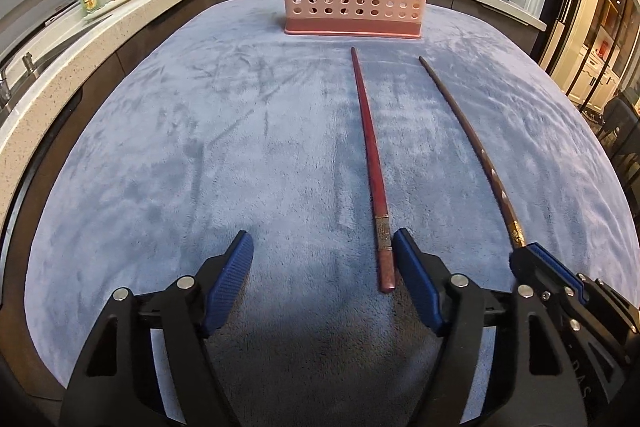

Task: Organize utensils
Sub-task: 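Grasp a brown chopstick with the right tool while the left tool grasps a dark red one, then lift both chopsticks and lower them into the pink holder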

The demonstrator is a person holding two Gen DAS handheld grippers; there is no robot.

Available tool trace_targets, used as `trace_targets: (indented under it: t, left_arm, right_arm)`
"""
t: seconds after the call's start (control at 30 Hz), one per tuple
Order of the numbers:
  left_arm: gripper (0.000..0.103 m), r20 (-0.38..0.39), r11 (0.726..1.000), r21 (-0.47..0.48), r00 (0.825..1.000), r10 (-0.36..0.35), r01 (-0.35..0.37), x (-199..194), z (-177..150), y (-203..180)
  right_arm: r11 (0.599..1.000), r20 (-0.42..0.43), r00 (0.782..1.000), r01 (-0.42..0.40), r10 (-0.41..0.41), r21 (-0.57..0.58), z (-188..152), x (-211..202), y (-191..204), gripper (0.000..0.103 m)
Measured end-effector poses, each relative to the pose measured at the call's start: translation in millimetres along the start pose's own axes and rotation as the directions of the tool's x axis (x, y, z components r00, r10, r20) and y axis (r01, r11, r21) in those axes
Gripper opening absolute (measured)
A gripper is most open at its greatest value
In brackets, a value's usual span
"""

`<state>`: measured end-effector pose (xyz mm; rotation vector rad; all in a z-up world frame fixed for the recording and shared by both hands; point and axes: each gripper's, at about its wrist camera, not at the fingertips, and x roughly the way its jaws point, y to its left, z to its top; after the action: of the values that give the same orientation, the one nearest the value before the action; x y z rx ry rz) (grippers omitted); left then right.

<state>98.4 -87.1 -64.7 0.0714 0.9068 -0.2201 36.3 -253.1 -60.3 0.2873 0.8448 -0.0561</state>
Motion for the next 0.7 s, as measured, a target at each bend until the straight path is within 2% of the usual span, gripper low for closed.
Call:
trace_targets:
  t: [0.17,0.23,0.3,0.37,0.57,0.7]
  left_arm:
    - [0.057,0.004,1.0,0.015,1.0,0.006,-0.006,1,-1,-2]
    - [0.045,0.004,1.0,0.022,1.0,-0.001,0.001,-1,-1,-2]
    - [0.021,0.002,0.999,0.031,1.0,-0.014,0.013,-2,-1,-3]
    - [0.009,-0.001,0.999,0.038,0.999,-0.036,0.036,-4,-2,-3]
    - [0.008,-0.007,0.996,0.01,0.996,-0.092,0.092,-16,-3,8]
    - [0.008,0.02,0.995,-0.01,0.995,-0.1,0.1,-36,-1,18]
  right_arm:
    - [1.0,0.0,1.0,0.0,0.0,-0.002,0,0,0,0.007]
    - [1.0,0.001,1.0,-0.003,0.003,0.0,-1,0,0,0.007]
    - [1.0,-0.001,1.0,-0.008,0.008,0.001,0,0,-1,0.007]
    - [1.0,-0.001,1.0,-0.012,0.012,0.001,-1,-2,-1,0.007]
    - [1.0,0.013,0.999,-0.031,0.031,-0.001,-1,-17,0,0.007]
    - [0.999,0.048,0.998,-0.047,0.047,-0.003,3,-38,1,0.007]
